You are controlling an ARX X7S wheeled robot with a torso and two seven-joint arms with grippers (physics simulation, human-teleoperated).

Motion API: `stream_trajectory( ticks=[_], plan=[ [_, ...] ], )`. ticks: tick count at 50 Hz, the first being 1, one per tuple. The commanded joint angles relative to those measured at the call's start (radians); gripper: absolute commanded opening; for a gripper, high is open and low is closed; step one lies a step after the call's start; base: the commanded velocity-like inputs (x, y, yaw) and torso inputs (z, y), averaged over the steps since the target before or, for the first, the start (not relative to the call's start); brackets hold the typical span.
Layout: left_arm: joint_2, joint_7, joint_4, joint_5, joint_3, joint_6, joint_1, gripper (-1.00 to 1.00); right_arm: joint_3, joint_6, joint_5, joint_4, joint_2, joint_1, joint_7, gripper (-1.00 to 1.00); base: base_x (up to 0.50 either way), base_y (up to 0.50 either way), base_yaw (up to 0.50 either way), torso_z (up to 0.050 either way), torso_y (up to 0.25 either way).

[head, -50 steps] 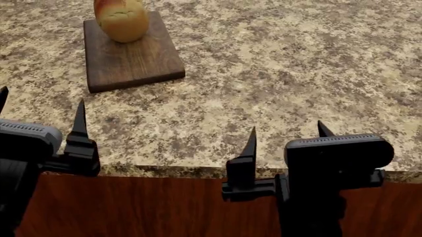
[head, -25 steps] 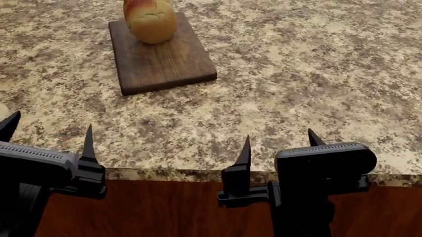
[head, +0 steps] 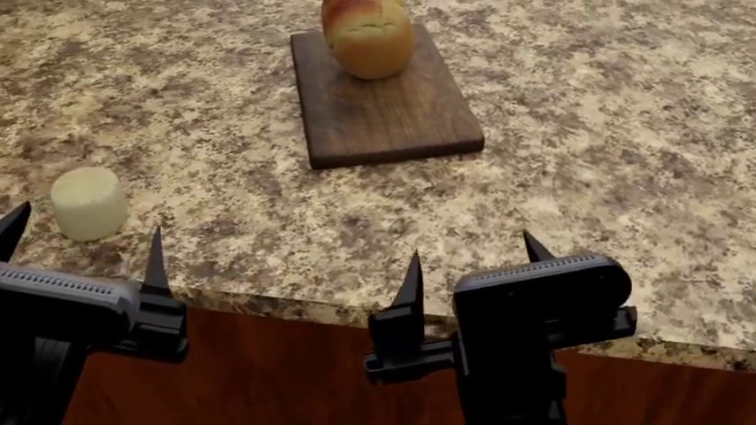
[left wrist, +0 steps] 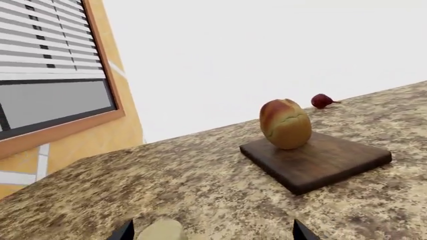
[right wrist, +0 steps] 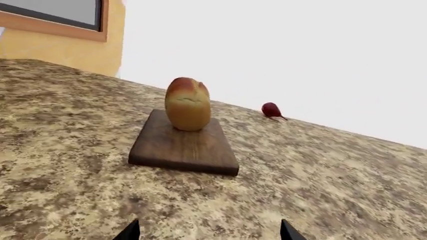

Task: Pick up the wedge of cheese and place it on the slice of bread to prepare a simple cheese on bread dish.

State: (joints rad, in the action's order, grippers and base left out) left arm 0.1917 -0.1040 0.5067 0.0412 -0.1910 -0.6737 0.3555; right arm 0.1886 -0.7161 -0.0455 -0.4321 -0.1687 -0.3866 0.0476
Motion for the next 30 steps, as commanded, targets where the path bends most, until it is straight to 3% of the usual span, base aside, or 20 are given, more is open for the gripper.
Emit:
stream_trajectory(
  ticks=[1, 30],
  plan=[
    [0.006, -0.008, 0.006, -0.001, -0.006, -0.002, -0.005, 1.0, 0.019, -0.016, -0.014, -0.019, 0.002, -0.011, -0.005, 1.0, 0.0, 0.0, 0.5, 0.0, 0.0],
    [0.018, -0.032, 0.015, -0.005, -0.015, 0.016, -0.009, 1.0, 0.022, -0.009, -0.073, -0.013, -0.002, -0.018, -0.027, 1.0, 0.0, 0.0, 0.49, 0.0, 0.0]
  ],
)
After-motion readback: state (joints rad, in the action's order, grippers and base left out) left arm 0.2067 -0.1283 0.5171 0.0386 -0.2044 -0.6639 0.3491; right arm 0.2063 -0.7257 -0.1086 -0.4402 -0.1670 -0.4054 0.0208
